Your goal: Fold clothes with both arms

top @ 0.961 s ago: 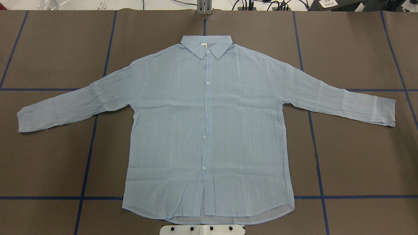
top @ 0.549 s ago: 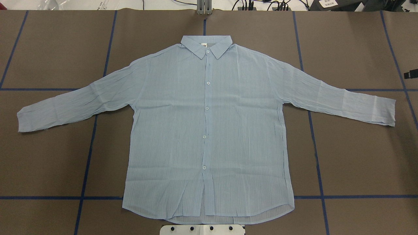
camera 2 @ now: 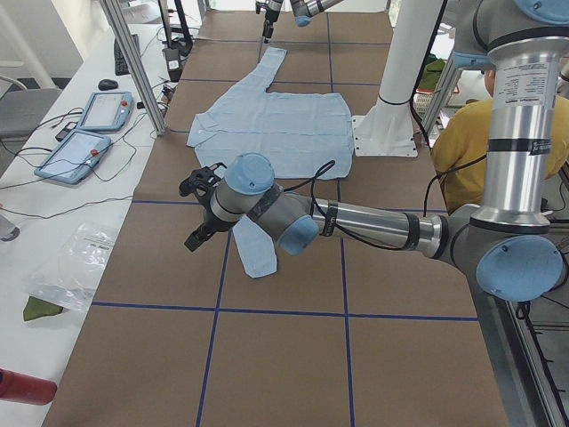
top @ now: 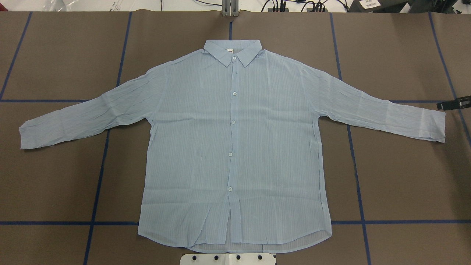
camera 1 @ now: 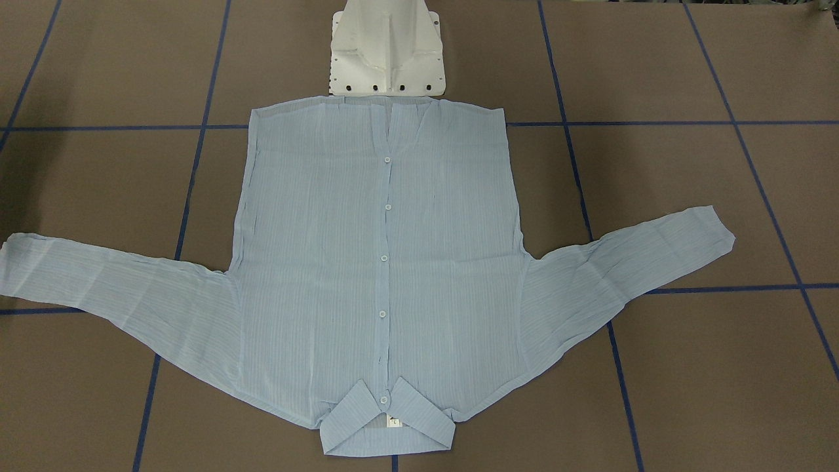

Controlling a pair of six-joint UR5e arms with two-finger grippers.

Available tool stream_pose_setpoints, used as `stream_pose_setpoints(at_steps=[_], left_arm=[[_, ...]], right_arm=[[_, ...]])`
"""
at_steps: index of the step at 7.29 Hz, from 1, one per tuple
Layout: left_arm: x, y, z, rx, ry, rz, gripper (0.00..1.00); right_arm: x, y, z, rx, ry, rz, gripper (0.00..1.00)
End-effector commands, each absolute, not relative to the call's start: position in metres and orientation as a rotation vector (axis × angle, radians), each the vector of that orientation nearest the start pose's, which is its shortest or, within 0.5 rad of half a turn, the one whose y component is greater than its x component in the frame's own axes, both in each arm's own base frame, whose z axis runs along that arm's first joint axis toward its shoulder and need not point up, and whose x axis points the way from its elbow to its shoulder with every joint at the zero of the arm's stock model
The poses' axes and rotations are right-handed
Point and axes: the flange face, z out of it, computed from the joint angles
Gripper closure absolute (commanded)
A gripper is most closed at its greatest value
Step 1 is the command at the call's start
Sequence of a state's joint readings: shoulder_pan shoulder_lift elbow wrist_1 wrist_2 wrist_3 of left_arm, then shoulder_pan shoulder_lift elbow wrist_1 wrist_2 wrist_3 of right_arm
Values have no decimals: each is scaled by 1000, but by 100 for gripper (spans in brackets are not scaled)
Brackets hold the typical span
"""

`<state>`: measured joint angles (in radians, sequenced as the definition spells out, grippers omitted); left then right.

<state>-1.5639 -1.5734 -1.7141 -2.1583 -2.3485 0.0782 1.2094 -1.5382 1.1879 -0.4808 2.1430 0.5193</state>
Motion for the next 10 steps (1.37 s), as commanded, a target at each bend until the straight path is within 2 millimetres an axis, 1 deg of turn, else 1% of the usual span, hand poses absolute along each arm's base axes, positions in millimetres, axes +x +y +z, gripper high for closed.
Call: stream_pose_setpoints(at_steps=[1, 2, 4, 5, 6, 7, 8, 9, 10], left_arm=[[-59, -511, 517, 721, 719, 363, 0], [-60, -511, 517, 722, 718, 361, 0], [-60, -511, 517, 722, 718, 363, 0], [-60, -510, 518, 721, 718, 362, 0], [-60, -510, 518, 721, 718, 362, 0], [-60, -510, 517, 723, 717, 364, 0], [-60, -510, 517, 723, 717, 364, 0], [-60, -508, 520, 719, 718, 362, 0], [-60, -508, 520, 719, 718, 362, 0]], right_arm=[[-109, -485, 730, 417, -801, -86, 25], [-111, -483, 732, 414, -801, -92, 30], [-115, -486, 730, 422, -793, -96, 36], [-118, -492, 725, 432, -794, -97, 39], [-119, -495, 723, 440, -787, -96, 39], [-120, -496, 723, 446, -777, -93, 39], [-121, -495, 723, 444, -775, -96, 43], [-121, -493, 729, 433, -773, -94, 48], [-122, -493, 729, 433, -775, -96, 50]])
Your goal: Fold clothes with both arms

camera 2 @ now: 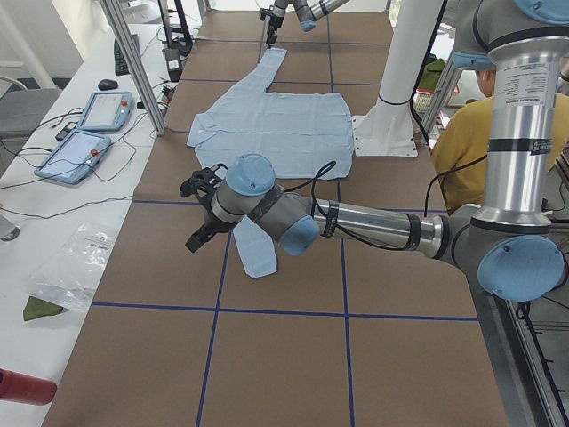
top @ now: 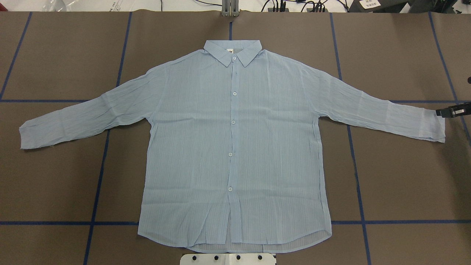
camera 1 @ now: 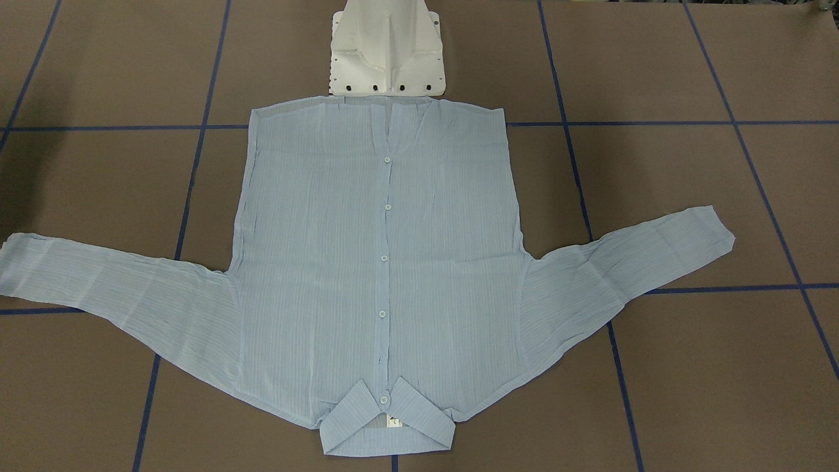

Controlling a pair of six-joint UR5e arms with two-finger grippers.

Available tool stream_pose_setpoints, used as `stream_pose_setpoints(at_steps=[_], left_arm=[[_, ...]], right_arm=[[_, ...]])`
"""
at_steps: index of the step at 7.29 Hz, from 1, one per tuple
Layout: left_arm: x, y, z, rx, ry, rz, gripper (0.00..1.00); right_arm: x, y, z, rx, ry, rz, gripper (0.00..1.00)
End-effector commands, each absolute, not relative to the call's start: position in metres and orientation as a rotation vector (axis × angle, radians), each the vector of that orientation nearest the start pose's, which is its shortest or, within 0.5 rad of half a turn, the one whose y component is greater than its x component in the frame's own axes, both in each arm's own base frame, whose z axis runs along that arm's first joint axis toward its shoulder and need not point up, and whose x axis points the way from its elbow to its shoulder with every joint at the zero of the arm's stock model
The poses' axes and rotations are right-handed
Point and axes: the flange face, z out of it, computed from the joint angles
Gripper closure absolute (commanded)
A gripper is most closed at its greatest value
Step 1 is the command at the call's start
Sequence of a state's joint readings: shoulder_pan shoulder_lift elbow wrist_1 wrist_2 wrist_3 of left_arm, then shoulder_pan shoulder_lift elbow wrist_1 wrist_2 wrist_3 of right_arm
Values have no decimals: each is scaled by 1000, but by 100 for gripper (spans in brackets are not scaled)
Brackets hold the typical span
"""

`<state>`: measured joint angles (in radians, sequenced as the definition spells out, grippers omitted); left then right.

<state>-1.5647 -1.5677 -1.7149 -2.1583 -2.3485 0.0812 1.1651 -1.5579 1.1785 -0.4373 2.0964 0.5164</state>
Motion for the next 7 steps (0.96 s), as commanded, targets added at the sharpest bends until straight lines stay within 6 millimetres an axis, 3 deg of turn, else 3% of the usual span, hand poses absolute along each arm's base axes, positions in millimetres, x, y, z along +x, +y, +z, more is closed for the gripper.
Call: stream_pose_setpoints(at_steps=[1, 2, 3, 4, 6, 7], left_arm=[[-60, -508, 520, 719, 718, 362, 0], [-60, -509, 520, 718, 717, 363, 0], [-60, -508, 520, 719, 717, 364, 0], [-60, -509, 520, 718, 717, 363, 0], [-60, -508, 521, 717, 717, 364, 0], [-60, -508, 520, 718, 718, 365, 0]], right_arm=[[-124, -492, 730, 428, -775, -99, 50], [-125, -492, 729, 429, -777, -97, 64], [-126, -490, 731, 422, -777, -95, 90], [-125, -489, 732, 418, -777, -87, 100], [-127, -491, 718, 430, -800, -79, 100], [-128, -497, 697, 443, -819, -52, 100]])
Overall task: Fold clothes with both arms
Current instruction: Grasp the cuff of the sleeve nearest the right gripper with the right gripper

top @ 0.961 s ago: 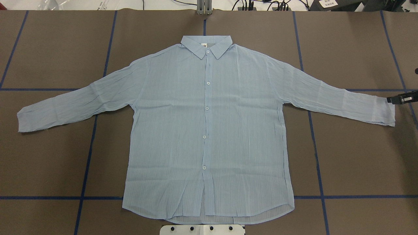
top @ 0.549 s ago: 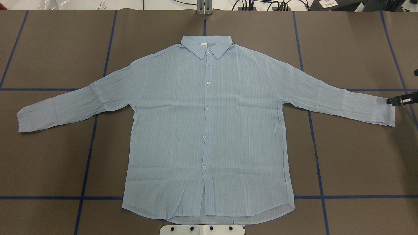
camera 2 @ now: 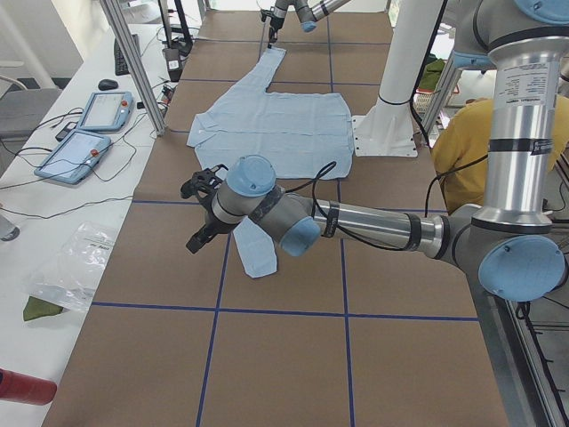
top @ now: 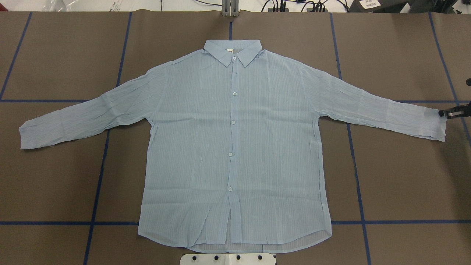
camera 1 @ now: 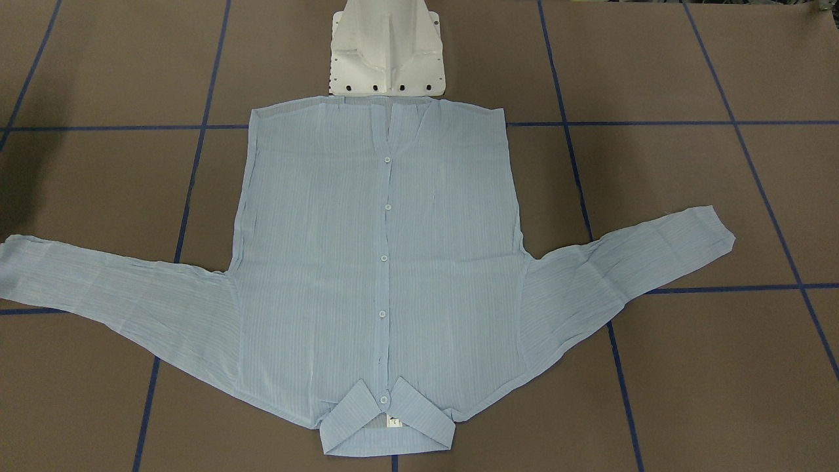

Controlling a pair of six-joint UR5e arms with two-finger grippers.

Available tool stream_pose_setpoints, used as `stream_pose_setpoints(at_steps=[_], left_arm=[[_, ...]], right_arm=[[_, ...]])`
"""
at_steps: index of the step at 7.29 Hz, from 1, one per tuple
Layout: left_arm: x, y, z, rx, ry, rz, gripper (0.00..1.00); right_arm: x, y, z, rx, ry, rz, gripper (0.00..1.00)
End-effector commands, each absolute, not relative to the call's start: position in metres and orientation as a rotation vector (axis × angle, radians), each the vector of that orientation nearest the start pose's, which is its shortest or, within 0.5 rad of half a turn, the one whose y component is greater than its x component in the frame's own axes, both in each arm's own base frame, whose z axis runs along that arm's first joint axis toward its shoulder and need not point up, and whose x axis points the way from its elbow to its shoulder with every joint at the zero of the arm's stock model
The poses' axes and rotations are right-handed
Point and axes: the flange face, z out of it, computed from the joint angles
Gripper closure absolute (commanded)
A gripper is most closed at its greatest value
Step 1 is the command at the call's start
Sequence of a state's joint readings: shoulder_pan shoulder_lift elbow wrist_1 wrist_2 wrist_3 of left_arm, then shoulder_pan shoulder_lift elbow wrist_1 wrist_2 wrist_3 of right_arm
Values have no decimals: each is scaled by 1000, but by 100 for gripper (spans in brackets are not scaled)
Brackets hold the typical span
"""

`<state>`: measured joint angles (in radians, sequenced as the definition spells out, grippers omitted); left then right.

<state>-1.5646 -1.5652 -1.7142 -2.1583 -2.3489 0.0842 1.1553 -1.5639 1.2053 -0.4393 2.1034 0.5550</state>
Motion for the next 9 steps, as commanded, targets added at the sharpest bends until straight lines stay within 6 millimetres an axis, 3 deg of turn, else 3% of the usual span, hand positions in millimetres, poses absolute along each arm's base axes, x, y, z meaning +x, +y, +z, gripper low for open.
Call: stream_pose_setpoints(at_steps=[1, 5, 6, 7, 9], left_arm=[[-60, -508, 520, 720, 718, 366, 0], [-60, -508, 520, 718, 720, 361, 0], [-60, -508, 519, 719, 720, 361, 0], [-60, -508, 519, 719, 720, 361, 0], [-60, -508, 520, 717, 721, 359, 0]], right_arm=[[-132, -507, 668, 446, -839, -19, 100], [-147, -544, 455, 371, -886, 279, 100], [-177, -549, 411, 371, -911, 341, 100], [-221, -563, 363, 362, -906, 429, 100], [-311, -581, 237, 323, -795, 534, 100]])
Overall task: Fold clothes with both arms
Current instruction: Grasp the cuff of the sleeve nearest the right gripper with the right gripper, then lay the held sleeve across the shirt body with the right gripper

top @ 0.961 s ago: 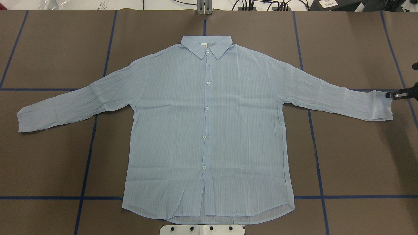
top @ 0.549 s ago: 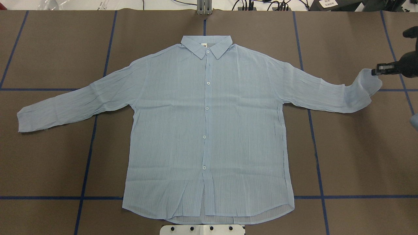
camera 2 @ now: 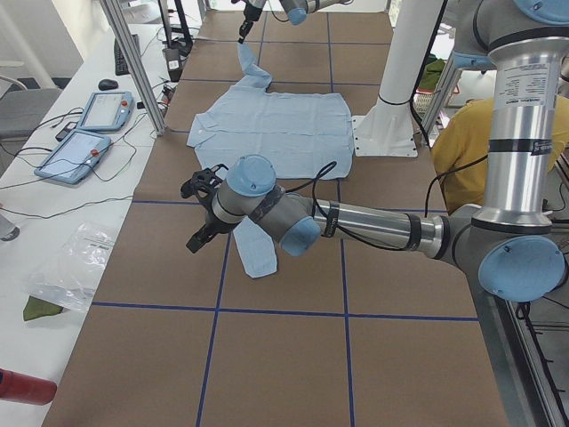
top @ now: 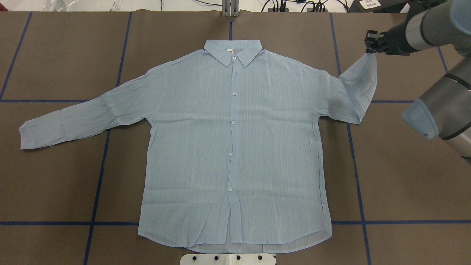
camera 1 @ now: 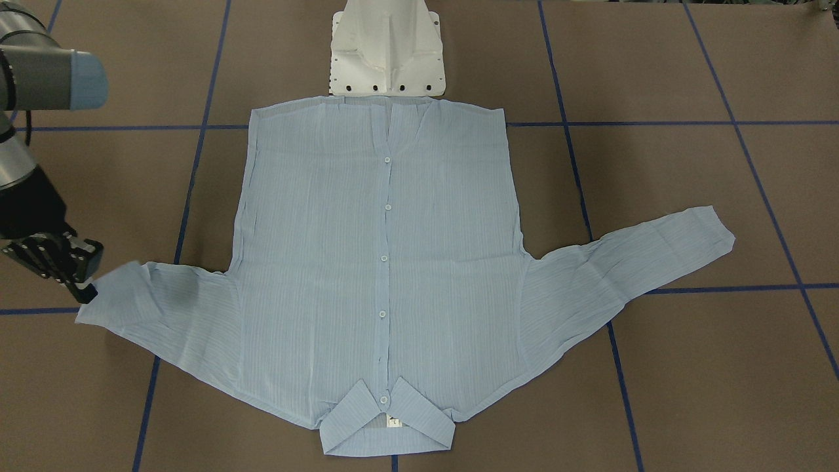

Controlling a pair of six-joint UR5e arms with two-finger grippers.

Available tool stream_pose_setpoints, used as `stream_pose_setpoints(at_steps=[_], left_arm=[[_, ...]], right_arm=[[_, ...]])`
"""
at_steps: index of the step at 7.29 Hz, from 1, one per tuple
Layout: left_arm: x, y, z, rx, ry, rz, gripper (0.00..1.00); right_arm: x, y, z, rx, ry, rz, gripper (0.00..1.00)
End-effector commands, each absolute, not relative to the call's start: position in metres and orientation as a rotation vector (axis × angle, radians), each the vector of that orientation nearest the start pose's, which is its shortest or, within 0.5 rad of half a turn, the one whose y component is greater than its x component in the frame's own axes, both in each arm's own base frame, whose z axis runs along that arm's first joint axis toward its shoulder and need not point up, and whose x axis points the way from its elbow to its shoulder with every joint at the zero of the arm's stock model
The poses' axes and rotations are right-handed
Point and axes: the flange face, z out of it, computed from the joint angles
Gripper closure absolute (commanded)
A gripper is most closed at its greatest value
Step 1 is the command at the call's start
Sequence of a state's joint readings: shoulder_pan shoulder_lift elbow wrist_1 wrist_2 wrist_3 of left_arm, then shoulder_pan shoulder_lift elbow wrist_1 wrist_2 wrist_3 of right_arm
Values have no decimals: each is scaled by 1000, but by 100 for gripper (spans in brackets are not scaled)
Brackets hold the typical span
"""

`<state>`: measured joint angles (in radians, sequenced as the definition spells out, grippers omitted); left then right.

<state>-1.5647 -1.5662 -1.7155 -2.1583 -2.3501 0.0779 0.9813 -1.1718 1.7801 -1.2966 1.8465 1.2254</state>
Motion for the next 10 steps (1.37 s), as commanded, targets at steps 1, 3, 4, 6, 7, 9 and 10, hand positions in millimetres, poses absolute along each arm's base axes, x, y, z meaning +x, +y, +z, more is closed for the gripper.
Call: stream_pose_setpoints(at_steps=[1, 3, 4, 6, 7, 9, 10], left_arm=[[-60, -508, 520, 717, 720, 360, 0], [-60, -508, 520, 717, 719, 359, 0], [-60, -508, 520, 717, 720, 360, 0], [-60, -509, 521, 715, 719, 358, 0], [-60, -509, 524, 709, 721, 357, 0], [-60, -509, 525, 707, 720, 355, 0], [-60, -509, 525, 707, 720, 355, 0]], right_arm=[[-347, -572, 206, 353, -785, 552, 100], [-409, -554, 159, 439, -802, 560, 100], [-448, -556, 134, 476, -790, 547, 100], [-495, -548, 103, 522, -853, 516, 100], [-513, -532, 88, 516, -875, 486, 100], [-561, -521, 81, 529, -838, 451, 100], [-584, -521, 69, 516, -826, 439, 100]])
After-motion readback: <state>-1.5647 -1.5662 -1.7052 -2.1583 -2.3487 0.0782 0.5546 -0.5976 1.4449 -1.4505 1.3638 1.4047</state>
